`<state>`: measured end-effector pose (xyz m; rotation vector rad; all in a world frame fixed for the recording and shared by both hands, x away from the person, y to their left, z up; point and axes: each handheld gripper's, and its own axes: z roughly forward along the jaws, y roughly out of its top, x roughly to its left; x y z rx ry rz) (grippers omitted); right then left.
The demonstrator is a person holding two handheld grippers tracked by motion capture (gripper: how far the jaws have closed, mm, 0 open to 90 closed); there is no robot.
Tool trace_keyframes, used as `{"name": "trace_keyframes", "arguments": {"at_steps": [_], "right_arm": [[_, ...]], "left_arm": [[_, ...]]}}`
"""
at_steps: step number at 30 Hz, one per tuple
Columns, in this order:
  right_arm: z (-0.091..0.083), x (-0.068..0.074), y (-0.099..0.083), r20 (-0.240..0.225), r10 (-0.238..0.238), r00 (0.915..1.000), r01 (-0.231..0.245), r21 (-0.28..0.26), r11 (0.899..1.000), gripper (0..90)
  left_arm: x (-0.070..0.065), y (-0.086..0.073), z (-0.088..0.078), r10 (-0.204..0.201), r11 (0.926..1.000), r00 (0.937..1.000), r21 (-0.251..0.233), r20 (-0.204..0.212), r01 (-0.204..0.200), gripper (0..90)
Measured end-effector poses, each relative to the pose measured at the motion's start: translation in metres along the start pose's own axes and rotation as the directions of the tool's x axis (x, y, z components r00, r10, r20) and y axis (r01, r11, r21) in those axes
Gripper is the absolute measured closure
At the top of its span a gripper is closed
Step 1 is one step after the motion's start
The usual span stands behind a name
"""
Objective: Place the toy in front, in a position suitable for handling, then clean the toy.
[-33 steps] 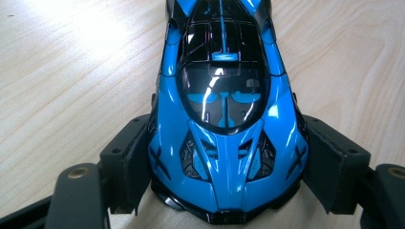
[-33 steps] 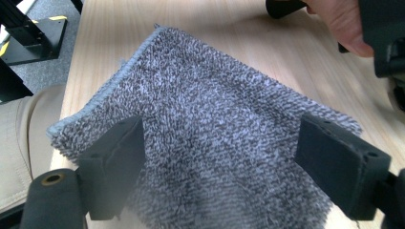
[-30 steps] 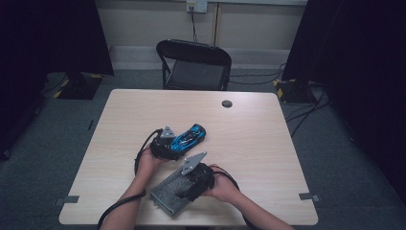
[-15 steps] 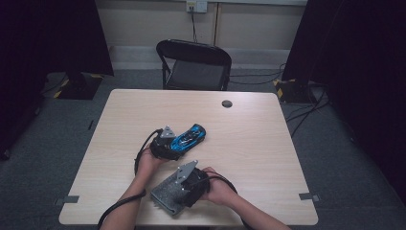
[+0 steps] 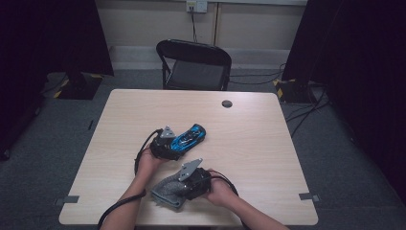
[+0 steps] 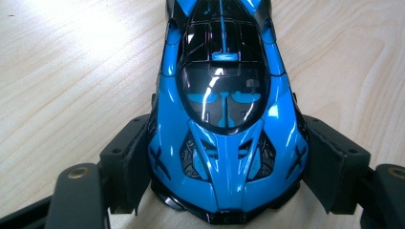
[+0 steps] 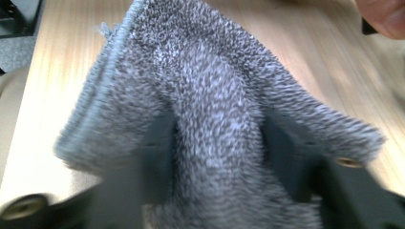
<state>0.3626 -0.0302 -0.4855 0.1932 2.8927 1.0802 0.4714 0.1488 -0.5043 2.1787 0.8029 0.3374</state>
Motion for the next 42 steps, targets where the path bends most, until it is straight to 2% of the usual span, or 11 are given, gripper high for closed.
{"name": "trace_keyframes", "arguments": {"at_steps": [5, 9, 10, 11, 13, 15, 17, 22, 29, 38, 42], "right_arm": [[-0.002, 0.003, 0.003, 0.019, -0.005, 0.9998, 0.005, 0.033, 0.999, 71.6], [-0.003, 0.002, 0.000, 0.016, 0.031, 0.9994, -0.031, 0.008, 0.999, 75.5], [-0.004, 0.000, -0.001, 0.011, 0.056, 0.9984, -0.056, -0.003, 0.998, 76.1], [-0.006, 0.000, -0.002, 0.007, 0.075, 0.9972, -0.075, -0.009, 0.997, 76.4], [-0.010, -0.002, -0.004, 0.021, 0.075, 0.9970, -0.075, -0.024, 0.997, 77.2], [-0.019, -0.006, -0.007, 0.020, 0.109, 0.9938, -0.108, -0.044, 0.993, 77.6], [-0.030, -0.015, -0.009, 0.023, 0.147, 0.9888, -0.146, -0.063, 0.987, 77.6], [-0.051, -0.031, -0.015, 0.052, 0.197, 0.9791, -0.192, -0.083, 0.978, 77.6], [-0.067, -0.045, -0.023, 0.107, 0.222, 0.9692, -0.215, -0.076, 0.974, 77.5], [-0.082, -0.062, -0.027, 0.132, 0.274, 0.9525, -0.265, -0.083, 0.961, 77.4], [-0.087, -0.067, -0.027, 0.153, 0.274, 0.9495, -0.262, -0.090, 0.961, 77.3]], "left_arm": [[0.000, 0.000, 0.000, -0.001, 1.0000, 1.0000, 0.000, 0.000, 0.001, 26.0], [0.000, 0.000, 0.000, -0.001, 1.0000, 1.0000, -0.001, 0.000, 0.001, 26.0], [0.000, 0.000, 0.000, -0.001, 1.0000, 1.0000, -0.001, 0.001, 0.001, 26.0], [0.000, 0.000, 0.000, -0.001, 1.0000, 1.0000, 0.000, 0.001, 0.001, 26.0], [0.000, 0.000, 0.000, 0.000, 1.0000, 1.0000, 0.001, 0.000, 0.000, 26.0], [0.000, 0.000, 0.000, 0.000, 1.0000, 1.0000, 0.000, 0.000, 0.000, 26.0], [0.000, 0.000, 0.000, 0.000, 1.0000, 1.0000, 0.001, 0.000, 0.000, 26.0], [0.000, 0.000, 0.000, -0.006, 1.0000, 1.0000, -0.004, -0.001, 0.005, 26.0], [0.000, 0.000, 0.000, -0.006, 1.0000, 1.0000, -0.003, -0.001, 0.006, 26.0], [0.000, 0.000, 0.000, -0.005, 1.0000, 1.0000, -0.003, -0.002, 0.005, 26.0], [0.000, 0.000, 0.000, -0.005, 1.0000, 1.0000, -0.003, -0.002, 0.005, 26.0]]}}
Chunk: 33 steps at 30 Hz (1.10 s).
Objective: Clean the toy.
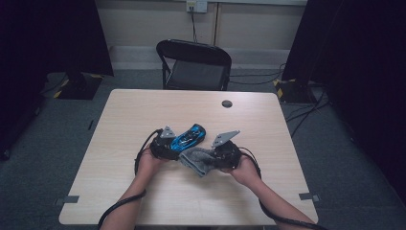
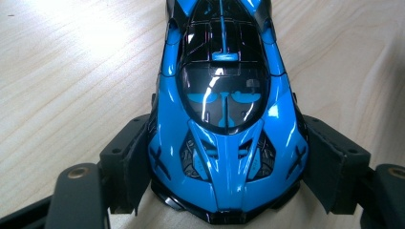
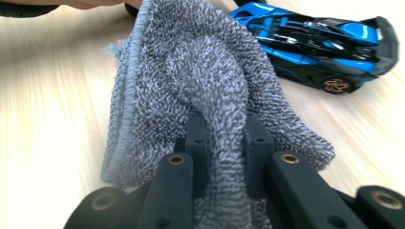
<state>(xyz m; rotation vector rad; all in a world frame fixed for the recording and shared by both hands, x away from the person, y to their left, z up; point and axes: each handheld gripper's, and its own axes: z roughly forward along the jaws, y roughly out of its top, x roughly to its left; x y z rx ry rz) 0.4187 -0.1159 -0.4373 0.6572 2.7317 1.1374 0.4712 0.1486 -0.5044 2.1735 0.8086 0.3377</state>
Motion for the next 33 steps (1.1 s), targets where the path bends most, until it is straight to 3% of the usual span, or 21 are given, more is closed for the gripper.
{"name": "trace_keyframes", "arguments": {"at_steps": [4, 10, 15, 23, 27, 33], "right_arm": [[-0.001, -0.007, 0.003, -0.022, 0.045, 0.9987, -0.045, 0.026, 0.999, 77.2], [-0.005, -0.016, 0.006, -0.011, 0.075, 0.9971, -0.075, 0.021, 0.997, 77.1], [-0.007, -0.019, 0.011, -0.001, 0.068, 0.9977, -0.068, 0.008, 0.998, 77.1], [-0.007, -0.014, 0.014, 0.063, 0.014, 0.9979, -0.012, -0.024, 1.000, 77.1], [-0.006, -0.019, 0.015, 0.032, 0.067, 0.9972, -0.066, -0.030, 0.997, 77.1], [-0.006, -0.034, 0.021, 0.077, 0.107, 0.9913, -0.105, -0.029, 0.994, 77.2]], "left_arm": [[0.000, 0.000, 0.000, 0.000, 1.0000, 1.0000, 0.000, 0.000, 0.000, 26.0], [0.000, 0.000, 0.000, 0.005, 1.0000, 1.0000, 0.004, 0.000, -0.005, 26.0], [0.000, 0.000, 0.000, 0.005, 1.0000, 1.0000, 0.004, 0.000, -0.005, 26.0], [0.000, 0.000, 0.000, 0.005, 1.0000, 1.0000, 0.004, 0.001, -0.005, 26.0], [0.000, 0.000, 0.000, 0.005, 1.0000, 1.0000, 0.004, 0.001, -0.005, 26.0], [0.000, 0.000, 0.000, 0.005, 1.0000, 1.0000, 0.004, 0.001, -0.005, 26.0]]}}
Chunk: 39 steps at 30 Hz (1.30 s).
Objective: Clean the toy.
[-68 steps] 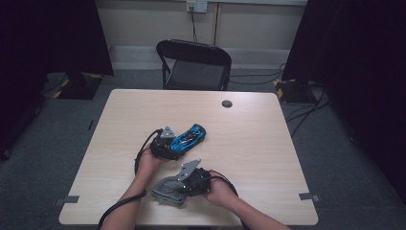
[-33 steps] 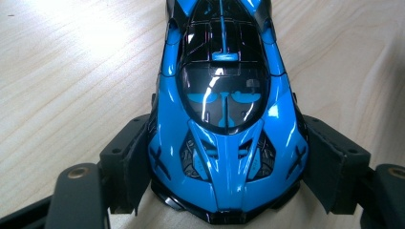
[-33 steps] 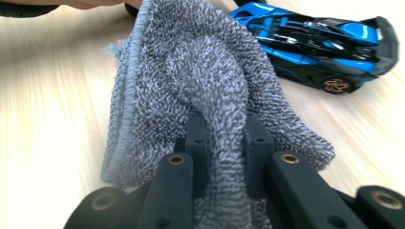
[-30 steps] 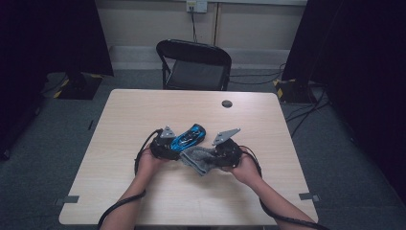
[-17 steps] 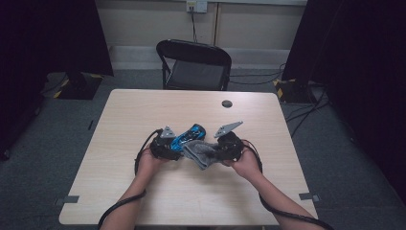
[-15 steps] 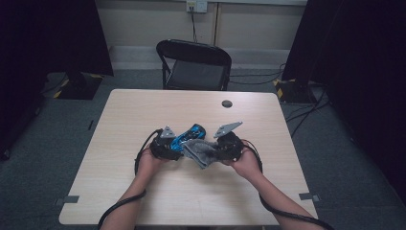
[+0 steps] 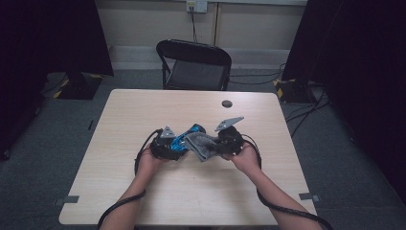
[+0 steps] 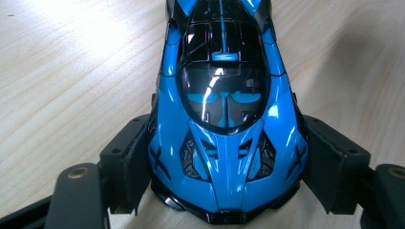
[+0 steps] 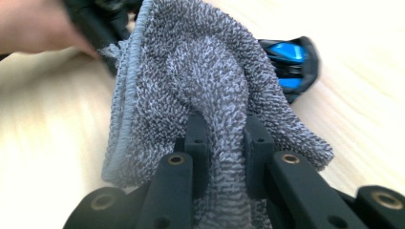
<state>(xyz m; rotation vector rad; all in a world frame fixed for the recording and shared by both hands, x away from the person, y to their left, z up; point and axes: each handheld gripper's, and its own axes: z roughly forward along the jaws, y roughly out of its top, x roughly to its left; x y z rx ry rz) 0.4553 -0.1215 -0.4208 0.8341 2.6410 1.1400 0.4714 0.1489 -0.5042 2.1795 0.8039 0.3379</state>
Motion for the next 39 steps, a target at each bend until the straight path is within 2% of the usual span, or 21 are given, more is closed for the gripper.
{"name": "trace_keyframes", "arguments": {"at_steps": [5, 9, 11, 16, 18, 20, 24, 25, 27, 29, 33, 39], "right_arm": [[0.010, -0.002, 0.013, 0.045, -0.025, 0.9987, 0.024, 0.019, 1.000, 77.2], [0.023, -0.001, 0.022, 0.059, -0.007, 0.9982, 0.006, 0.011, 1.000, 77.2], [0.031, 0.000, 0.025, 0.086, -0.023, 0.9960, 0.020, 0.041, 0.999, 77.2], [0.051, 0.005, 0.031, 0.093, -0.038, 0.9949, 0.032, 0.068, 0.997, 77.2], [0.056, 0.011, 0.034, 0.099, -0.057, 0.9934, 0.049, 0.082, 0.995, 77.1], [0.063, 0.017, 0.036, 0.129, -0.099, 0.9867, 0.085, 0.112, 0.990, 77.0], [0.072, 0.024, 0.039, 0.118, -0.105, 0.9875, 0.093, 0.103, 0.990, 76.9], [0.076, 0.026, 0.040, 0.109, -0.099, 0.9891, 0.087, 0.108, 0.990, 76.8], [0.082, 0.029, 0.041, 0.112, -0.121, 0.9863, 0.107, 0.127, 0.986, 76.7], [0.087, 0.030, 0.040, 0.108, -0.123, 0.9865, 0.108, 0.138, 0.985, 76.7], [0.089, 0.027, 0.039, 0.102, -0.099, 0.9899, 0.084, 0.138, 0.987, 76.7], [0.085, 0.021, 0.042, 0.131, -0.095, 0.9868, 0.075, 0.151, 0.986, 76.8]], "left_arm": [[0.000, 0.000, 0.000, 0.000, 1.0000, 1.0000, 0.000, 0.000, 0.000, 26.0], [0.000, 0.000, 0.000, 0.000, 1.0000, 1.0000, -0.001, 0.001, 0.000, 26.0], [0.000, 0.000, 0.000, 0.000, 1.0000, 1.0000, -0.001, 0.001, 0.000, 26.0], [0.000, 0.000, 0.000, 0.000, 1.0000, 1.0000, -0.002, 0.001, 0.000, 26.0], [0.000, 0.000, 0.000, -0.001, 1.0000, 1.0000, -0.002, 0.001, 0.001, 26.0], [0.000, 0.000, 0.000, 0.000, 1.0000, 1.0000, -0.001, 0.001, 0.000, 26.0], [0.000, 0.000, 0.000, 0.000, 1.0000, 1.0000, -0.002, 0.000, 0.000, 26.0], [0.000, 0.000, 0.000, 0.000, 1.0000, 1.0000, -0.001, 0.000, 0.000, 26.0], [0.000, 0.000, 0.000, 0.000, 1.0000, 1.0000, -0.001, 0.000, 0.000, 26.0], [0.000, 0.000, 0.000, 0.000, 1.0000, 1.0000, -0.001, 0.000, 0.000, 26.0], [0.000, 0.000, 0.000, 0.000, 1.0000, 1.0000, -0.001, 0.000, 0.000, 26.0], [0.000, 0.000, 0.000, 0.000, 1.0000, 1.0000, -0.002, -0.001, 0.000, 26.0]]}}
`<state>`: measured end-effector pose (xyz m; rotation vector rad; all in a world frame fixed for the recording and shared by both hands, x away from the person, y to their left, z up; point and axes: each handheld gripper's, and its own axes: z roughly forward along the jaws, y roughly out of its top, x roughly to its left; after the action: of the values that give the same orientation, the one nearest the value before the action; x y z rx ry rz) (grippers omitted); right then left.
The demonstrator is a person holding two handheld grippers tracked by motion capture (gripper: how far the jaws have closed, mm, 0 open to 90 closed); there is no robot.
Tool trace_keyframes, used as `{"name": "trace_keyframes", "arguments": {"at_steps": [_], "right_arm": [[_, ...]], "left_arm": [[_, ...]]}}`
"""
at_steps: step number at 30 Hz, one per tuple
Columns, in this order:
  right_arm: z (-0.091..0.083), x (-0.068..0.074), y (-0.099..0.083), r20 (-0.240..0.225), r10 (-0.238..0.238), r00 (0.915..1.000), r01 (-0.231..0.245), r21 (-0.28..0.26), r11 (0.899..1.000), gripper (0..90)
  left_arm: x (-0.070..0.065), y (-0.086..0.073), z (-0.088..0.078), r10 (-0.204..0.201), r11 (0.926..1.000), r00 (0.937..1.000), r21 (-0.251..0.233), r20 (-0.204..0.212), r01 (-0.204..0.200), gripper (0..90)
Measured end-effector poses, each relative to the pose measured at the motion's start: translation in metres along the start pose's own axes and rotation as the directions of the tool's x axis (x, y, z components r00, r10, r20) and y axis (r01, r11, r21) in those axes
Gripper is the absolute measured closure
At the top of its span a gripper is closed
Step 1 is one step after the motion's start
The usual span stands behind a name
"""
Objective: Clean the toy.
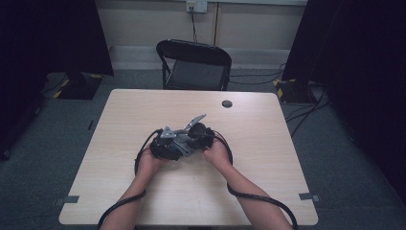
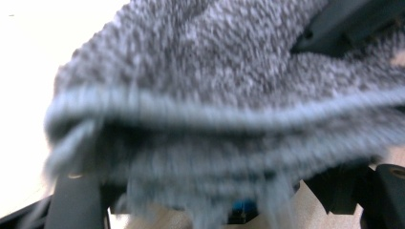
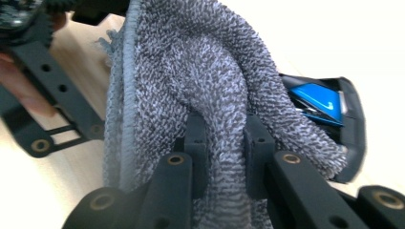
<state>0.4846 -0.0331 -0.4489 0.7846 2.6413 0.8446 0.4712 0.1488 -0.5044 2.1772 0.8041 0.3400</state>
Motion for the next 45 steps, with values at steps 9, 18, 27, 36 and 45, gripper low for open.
{"name": "trace_keyframes", "arguments": {"at_steps": [9, 18, 27, 36, 45], "right_arm": [[-0.002, -0.022, 0.002, 0.028, 0.078, 0.9965, -0.079, 0.017, 0.997, 76.8], [-0.002, -0.038, 0.003, 0.068, 0.121, 0.9903, -0.123, 0.028, 0.992, 76.8], [-0.001, -0.049, 0.005, 0.102, 0.134, 0.9857, -0.140, 0.052, 0.989, 76.9], [-0.002, -0.058, 0.005, 0.136, 0.166, 0.9768, -0.175, 0.062, 0.983, 76.9], [-0.014, -0.075, -0.012, 0.128, 0.239, 0.9624, -0.246, 0.033, 0.969, 76.9]], "left_arm": [[0.000, 0.000, 0.000, -0.001, 1.0000, 1.0000, 0.000, 0.001, 0.001, 26.0], [0.000, 0.000, 0.000, -0.001, 1.0000, 1.0000, 0.000, 0.002, 0.001, 26.0], [0.000, 0.000, 0.000, -0.001, 1.0000, 1.0000, 0.000, 0.002, 0.001, 26.0], [0.000, 0.000, 0.000, 0.000, 1.0000, 1.0000, -0.001, 0.001, 0.000, 26.0], [0.000, 0.000, 0.000, -0.001, 1.0000, 1.0000, -0.001, 0.001, 0.001, 26.0]]}}
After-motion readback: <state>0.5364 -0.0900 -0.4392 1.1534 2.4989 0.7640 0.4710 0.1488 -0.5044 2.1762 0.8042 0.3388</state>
